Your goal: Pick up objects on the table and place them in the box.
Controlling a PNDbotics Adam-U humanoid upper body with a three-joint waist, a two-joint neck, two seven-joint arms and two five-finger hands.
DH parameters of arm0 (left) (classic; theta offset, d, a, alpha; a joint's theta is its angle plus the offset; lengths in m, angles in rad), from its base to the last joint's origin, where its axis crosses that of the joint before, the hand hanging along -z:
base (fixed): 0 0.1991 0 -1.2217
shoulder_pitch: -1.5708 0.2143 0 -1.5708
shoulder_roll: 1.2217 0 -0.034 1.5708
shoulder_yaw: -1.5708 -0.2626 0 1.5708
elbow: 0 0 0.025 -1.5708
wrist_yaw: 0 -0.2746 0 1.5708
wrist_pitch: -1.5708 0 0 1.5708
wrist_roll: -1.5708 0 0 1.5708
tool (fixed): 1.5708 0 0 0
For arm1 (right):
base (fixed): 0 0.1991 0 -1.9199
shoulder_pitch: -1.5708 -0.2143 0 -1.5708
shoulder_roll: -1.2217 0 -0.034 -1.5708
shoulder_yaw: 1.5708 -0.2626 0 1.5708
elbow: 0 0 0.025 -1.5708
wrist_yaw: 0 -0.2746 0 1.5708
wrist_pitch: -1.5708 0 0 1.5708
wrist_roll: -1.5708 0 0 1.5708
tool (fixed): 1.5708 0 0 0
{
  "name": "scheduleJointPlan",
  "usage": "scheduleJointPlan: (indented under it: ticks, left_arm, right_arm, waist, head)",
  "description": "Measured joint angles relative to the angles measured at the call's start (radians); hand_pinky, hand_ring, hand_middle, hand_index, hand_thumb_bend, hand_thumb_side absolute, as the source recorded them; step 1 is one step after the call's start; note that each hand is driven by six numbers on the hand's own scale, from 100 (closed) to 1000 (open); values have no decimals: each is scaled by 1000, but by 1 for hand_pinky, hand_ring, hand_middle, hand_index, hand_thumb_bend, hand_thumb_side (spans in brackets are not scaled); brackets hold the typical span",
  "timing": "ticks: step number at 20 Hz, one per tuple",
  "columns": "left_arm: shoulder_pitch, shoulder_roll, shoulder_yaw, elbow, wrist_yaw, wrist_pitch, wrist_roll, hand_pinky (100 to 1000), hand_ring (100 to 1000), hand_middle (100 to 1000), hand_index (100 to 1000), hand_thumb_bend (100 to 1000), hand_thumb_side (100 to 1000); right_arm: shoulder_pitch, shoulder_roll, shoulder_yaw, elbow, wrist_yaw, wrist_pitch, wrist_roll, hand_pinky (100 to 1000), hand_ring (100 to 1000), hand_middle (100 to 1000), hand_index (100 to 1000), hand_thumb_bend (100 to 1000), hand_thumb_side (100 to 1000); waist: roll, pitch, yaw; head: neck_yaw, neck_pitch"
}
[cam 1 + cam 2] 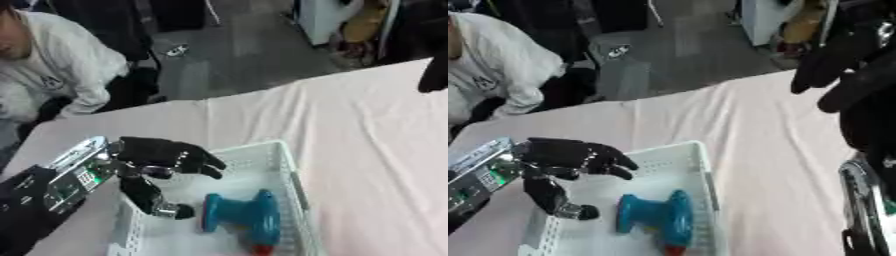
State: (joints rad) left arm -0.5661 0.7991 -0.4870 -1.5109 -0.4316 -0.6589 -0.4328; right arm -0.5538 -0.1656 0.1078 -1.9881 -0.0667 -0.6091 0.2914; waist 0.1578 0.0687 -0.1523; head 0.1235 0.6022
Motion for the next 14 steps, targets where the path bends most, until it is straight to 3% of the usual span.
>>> scheduleJointPlan:
  ticks: [1,2,3,6,7,8,11,14]
  left_arm:
    - [-1,-1,5,0,0,0,2,1000,1000,1000,1000,536,1000]
    - [0,-5,12,0,2,1,7,1000,1000,1000,1000,344,1000]
    - [2,-11,23,-3,12,4,22,1000,959,980,1000,253,1000]
    - [40,-41,85,-47,85,39,143,1000,846,936,971,211,1000]
    - [56,-56,113,-75,115,52,200,1000,862,943,977,214,1000]
    - [71,-73,140,-106,142,64,256,1000,814,917,948,206,963]
    - [113,-161,223,-223,203,80,428,981,808,901,918,211,915]
    - [143,-259,269,-338,225,72,536,978,822,907,899,207,891]
  right_arm:
    - [0,0,0,0,0,0,0,341,438,464,495,100,1000]
    - [0,0,0,0,0,0,0,341,438,464,495,100,1000]
    - [0,0,0,0,0,0,0,341,438,464,495,100,1000]
    - [1,0,-1,0,1,0,0,340,436,463,496,100,1000]
    - [2,0,-1,0,3,0,0,340,436,463,495,100,1000]
    - [2,0,-1,0,4,0,0,339,435,462,497,100,1000]
    - [13,-2,0,0,7,-5,6,335,428,459,520,100,1000]
    - [18,-13,11,0,5,-24,33,333,429,472,605,100,1000]
  waist:
    - [0,0,0]
    - [0,0,0]
    - [0,0,1]
    - [-6,0,8]
    - [-12,0,15]
    - [-18,0,21]
    - [-31,-5,44]
    - [-51,-9,60]
  head:
    - [0,-1]
    - [0,-5]
    - [0,-17]
    - [-9,-80]
    - [-14,-105]
    - [-19,-128]
    - [-34,-208]
    - [-55,-304]
